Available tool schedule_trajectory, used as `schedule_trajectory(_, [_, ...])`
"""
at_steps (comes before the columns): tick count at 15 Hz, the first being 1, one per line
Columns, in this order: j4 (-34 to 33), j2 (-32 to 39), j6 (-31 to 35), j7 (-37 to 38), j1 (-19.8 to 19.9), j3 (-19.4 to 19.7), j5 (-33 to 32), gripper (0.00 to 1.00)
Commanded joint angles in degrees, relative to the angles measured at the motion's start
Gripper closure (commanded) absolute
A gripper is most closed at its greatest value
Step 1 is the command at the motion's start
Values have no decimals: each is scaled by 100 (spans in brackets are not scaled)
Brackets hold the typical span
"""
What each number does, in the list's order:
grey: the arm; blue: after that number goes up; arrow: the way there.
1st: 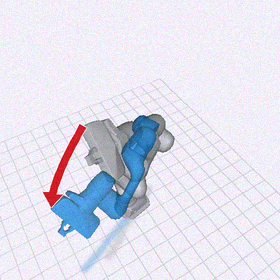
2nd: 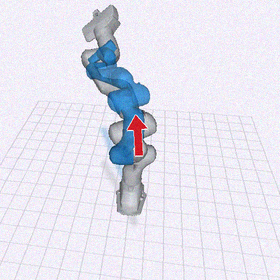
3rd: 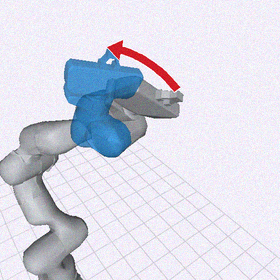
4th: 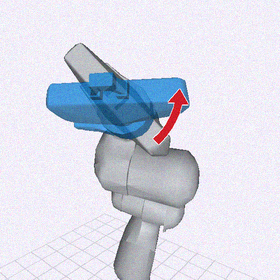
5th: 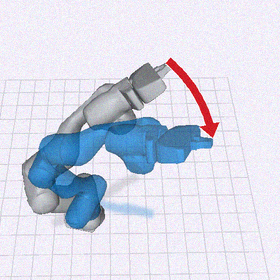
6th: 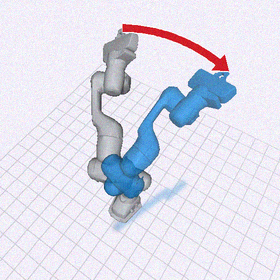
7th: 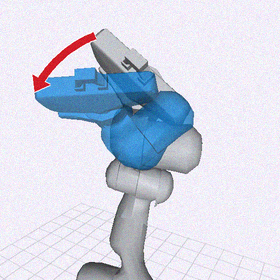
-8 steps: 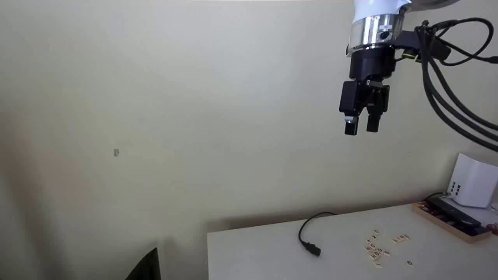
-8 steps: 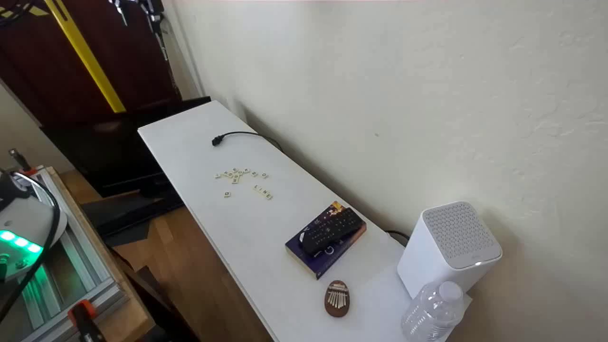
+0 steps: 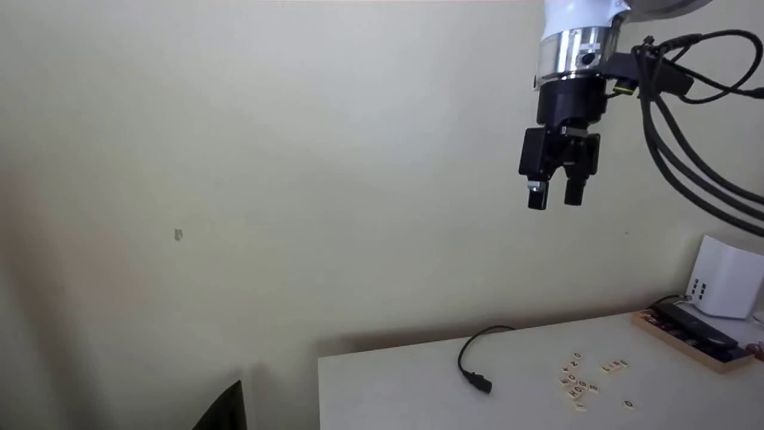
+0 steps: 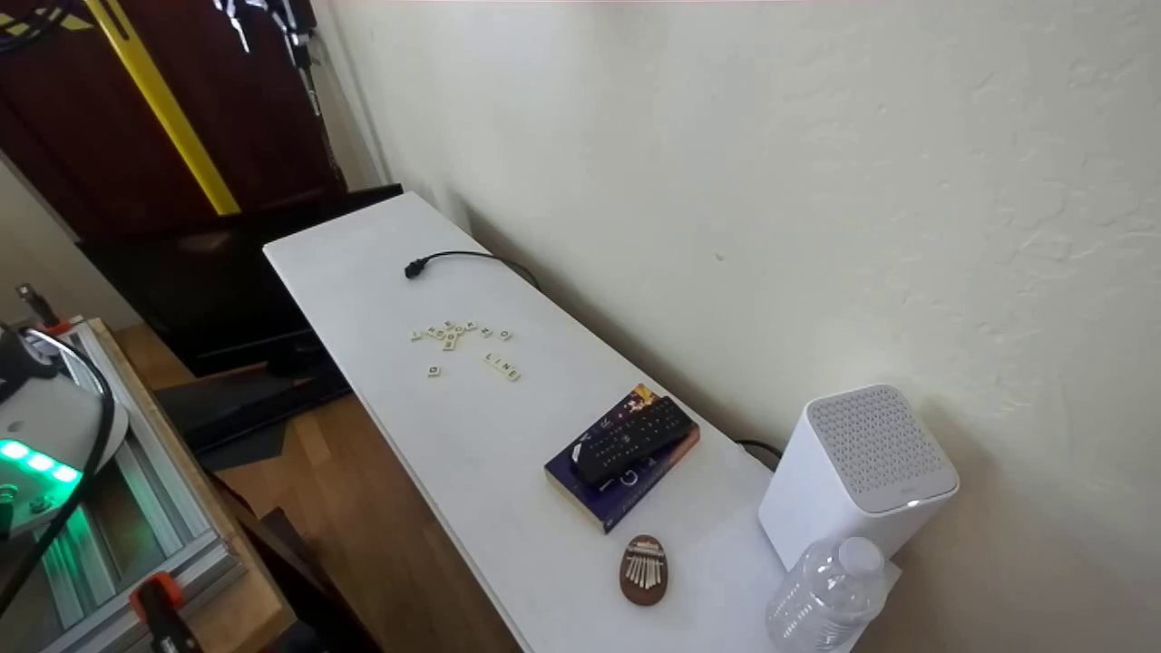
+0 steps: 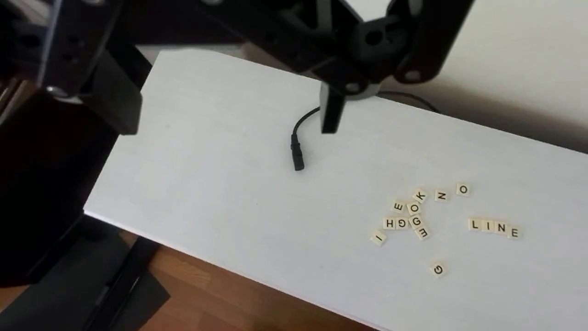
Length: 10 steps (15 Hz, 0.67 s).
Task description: Line up the blocks on the table
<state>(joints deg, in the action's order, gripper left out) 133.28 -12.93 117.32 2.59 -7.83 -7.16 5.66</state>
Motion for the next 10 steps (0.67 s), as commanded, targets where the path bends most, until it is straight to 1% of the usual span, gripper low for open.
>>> schedule_trajectory(1, [37,633,454,548,295,186,78,0])
schedule_trajectory(3, [93,963,702,729,456,347,112,0])
schedule_trajectory(6, [144,1451,1178,620,640,567,80,0])
schedule_trajectory(10, [203,1897,1623,439,718,675,-72,0])
